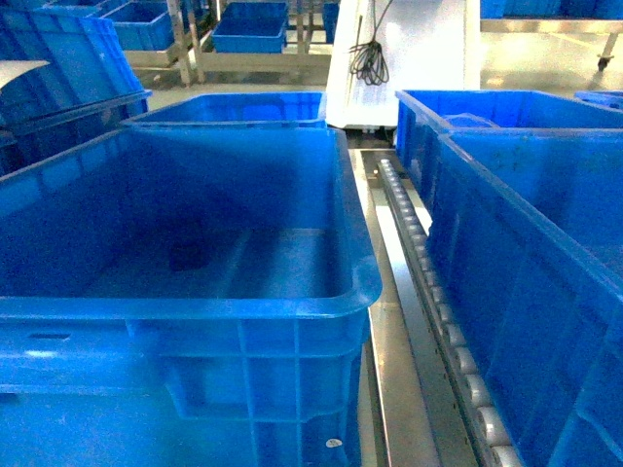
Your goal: Sort blue parts and orange caps into right shelf containers
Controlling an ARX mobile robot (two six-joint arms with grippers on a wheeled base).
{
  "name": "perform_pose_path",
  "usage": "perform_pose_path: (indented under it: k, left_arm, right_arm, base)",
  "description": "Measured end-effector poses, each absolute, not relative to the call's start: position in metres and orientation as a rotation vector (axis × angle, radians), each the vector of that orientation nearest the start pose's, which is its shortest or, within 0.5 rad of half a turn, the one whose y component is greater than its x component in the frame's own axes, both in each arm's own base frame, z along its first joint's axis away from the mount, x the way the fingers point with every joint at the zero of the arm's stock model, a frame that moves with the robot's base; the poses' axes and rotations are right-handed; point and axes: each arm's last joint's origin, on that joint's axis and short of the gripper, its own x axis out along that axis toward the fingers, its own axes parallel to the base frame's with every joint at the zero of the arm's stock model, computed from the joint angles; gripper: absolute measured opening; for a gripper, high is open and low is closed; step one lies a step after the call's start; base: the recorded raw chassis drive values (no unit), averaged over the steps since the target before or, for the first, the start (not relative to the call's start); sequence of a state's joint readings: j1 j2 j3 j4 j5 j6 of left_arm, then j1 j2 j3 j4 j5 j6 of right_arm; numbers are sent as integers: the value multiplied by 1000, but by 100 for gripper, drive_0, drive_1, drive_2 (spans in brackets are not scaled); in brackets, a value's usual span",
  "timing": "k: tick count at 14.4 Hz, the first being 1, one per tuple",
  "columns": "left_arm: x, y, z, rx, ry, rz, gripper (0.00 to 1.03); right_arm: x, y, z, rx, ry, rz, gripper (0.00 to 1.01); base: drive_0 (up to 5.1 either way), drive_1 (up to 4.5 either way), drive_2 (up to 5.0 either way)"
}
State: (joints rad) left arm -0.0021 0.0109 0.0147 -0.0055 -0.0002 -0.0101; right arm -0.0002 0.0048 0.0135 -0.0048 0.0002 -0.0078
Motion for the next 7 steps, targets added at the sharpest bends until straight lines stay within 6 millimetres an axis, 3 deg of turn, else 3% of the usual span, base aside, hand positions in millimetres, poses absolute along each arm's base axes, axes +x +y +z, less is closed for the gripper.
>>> perform_pose_path:
  k: [2,7]
  left_arm:
    - [97,0,167,-10,2,-2,100]
    - [97,0,167,-9,2,-2,98]
  right_arm:
    - [97,0,167,-7,-4,0,100]
    - [97,0,167,-7,-4,0,98]
  base:
    - [0,0,0]
    - [0,0,0]
